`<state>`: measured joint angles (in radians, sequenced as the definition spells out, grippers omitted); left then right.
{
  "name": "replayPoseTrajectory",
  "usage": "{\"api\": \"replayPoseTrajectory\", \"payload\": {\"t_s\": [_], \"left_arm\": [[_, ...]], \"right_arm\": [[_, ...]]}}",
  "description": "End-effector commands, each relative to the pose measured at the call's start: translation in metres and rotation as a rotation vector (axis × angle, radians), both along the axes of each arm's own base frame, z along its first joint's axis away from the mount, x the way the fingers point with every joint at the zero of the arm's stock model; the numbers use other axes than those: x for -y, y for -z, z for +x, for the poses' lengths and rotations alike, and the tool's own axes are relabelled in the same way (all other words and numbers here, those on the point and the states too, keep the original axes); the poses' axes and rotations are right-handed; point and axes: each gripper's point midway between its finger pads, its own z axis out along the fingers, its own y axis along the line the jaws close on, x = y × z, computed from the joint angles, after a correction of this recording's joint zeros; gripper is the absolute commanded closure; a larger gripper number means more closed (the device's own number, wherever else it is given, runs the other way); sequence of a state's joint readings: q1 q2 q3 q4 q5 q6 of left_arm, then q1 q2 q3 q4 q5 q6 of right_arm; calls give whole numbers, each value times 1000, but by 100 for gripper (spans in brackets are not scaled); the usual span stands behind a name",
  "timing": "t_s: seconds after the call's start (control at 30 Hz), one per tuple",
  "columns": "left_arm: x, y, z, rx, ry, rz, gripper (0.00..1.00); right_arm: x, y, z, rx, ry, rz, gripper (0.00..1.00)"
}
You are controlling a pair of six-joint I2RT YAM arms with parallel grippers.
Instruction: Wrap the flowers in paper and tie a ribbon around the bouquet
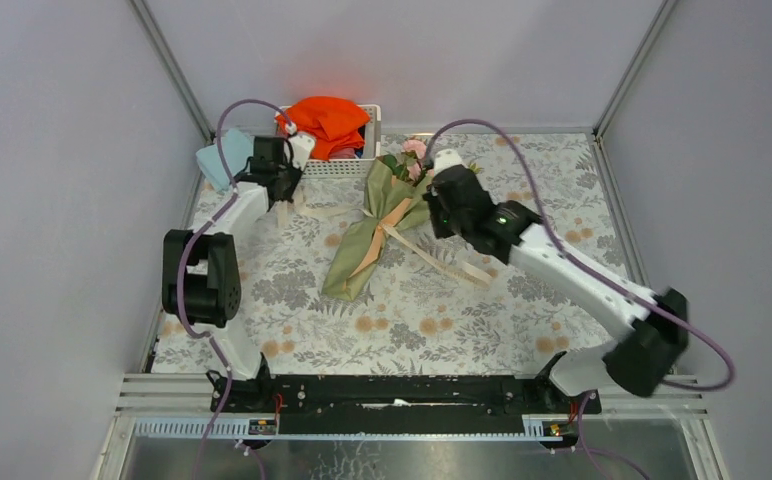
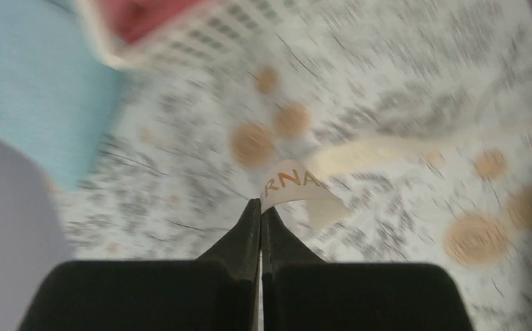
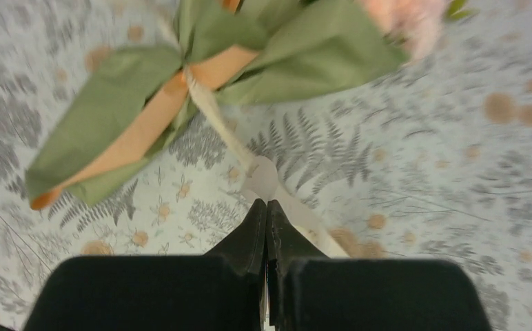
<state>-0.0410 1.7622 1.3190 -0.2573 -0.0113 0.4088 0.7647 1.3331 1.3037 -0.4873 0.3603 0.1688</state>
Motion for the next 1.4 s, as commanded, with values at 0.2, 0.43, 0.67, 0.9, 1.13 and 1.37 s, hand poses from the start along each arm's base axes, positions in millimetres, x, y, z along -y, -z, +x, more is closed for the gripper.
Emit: {"api": "replayPoseTrajectory", "payload": {"t_s": [0.2, 0.43, 0.67, 0.9, 1.13, 1.37], "left_arm": [[104, 126, -122, -413, 344, -42, 100], [181, 134, -189, -496, 622, -37, 100], [215, 95, -209, -485, 737, -59, 100], [143, -2, -141, -310, 465, -63, 100], [164, -176, -145, -111, 511, -207, 100], [172, -230, -171, -37, 581, -279, 100]], "right_arm": [[-37, 127, 63, -315, -78, 145, 100], [-15, 176, 133, -348, 26, 209, 100], [13, 144, 175, -300, 94, 218, 100], [121, 122, 109, -222, 345, 73, 100], [192, 110, 55, -306, 493, -171, 5], [9, 34, 22, 176, -561, -269, 0]]}}
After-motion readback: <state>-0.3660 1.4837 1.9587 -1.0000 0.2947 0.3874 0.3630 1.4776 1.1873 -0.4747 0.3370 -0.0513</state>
